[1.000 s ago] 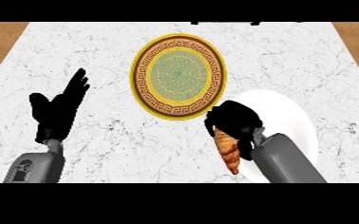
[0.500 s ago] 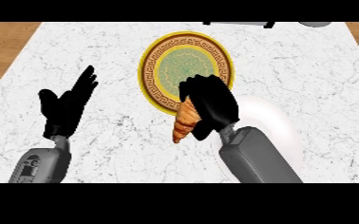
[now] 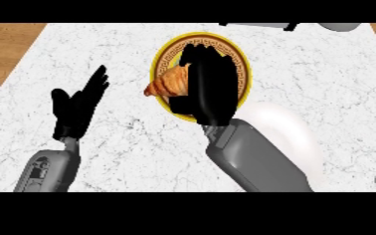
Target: Pick the croissant from the plate and place it in the plate
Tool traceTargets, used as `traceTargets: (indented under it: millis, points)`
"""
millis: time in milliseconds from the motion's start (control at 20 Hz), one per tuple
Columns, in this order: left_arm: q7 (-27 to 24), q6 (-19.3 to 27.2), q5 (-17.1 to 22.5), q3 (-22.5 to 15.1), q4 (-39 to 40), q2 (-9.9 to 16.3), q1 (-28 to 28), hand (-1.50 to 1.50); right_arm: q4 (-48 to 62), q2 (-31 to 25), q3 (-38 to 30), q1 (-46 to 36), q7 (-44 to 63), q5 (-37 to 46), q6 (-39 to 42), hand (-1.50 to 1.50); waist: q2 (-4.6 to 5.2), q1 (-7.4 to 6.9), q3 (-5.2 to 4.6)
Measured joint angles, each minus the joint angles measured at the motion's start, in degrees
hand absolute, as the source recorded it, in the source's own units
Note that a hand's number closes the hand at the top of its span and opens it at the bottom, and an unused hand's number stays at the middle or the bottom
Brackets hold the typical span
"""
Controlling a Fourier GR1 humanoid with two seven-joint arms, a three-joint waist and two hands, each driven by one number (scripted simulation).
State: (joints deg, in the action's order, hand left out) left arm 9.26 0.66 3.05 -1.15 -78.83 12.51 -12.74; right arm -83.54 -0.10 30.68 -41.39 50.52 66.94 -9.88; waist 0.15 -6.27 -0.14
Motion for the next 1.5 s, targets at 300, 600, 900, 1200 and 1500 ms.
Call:
traceTargets:
  millis: [300,600,900,1200,1500]
  points:
    - [0.22,0.15,-0.10,0.48,0.88,0.07,-1.57,0.00,7.80,-0.26,3.41,-8.42,11.14,-0.99,-7.09,1.50,0.43,0.30,0.00]
    - [0.31,0.58,-0.08,1.28,0.61,0.25,-0.76,0.00,16.09,-0.48,3.93,-12.74,12.98,-2.86,-11.17,1.50,0.38,1.83,0.05]
    - [0.90,0.07,0.70,2.83,0.26,1.21,-0.47,0.00,26.37,-0.36,2.69,-13.22,10.43,-7.07,-15.88,1.50,0.40,3.14,0.10]
    - [0.59,0.93,-0.10,2.36,-0.32,0.15,0.51,0.00,30.98,-0.11,0.03,-11.04,6.48,-18.80,-19.35,-1.50,0.40,3.79,0.15]
    - [-0.69,0.76,-0.45,3.16,0.04,0.27,1.45,0.00,36.28,0.03,-1.36,-11.39,-5.19,-26.18,-23.73,-1.50,0.30,4.55,0.15]
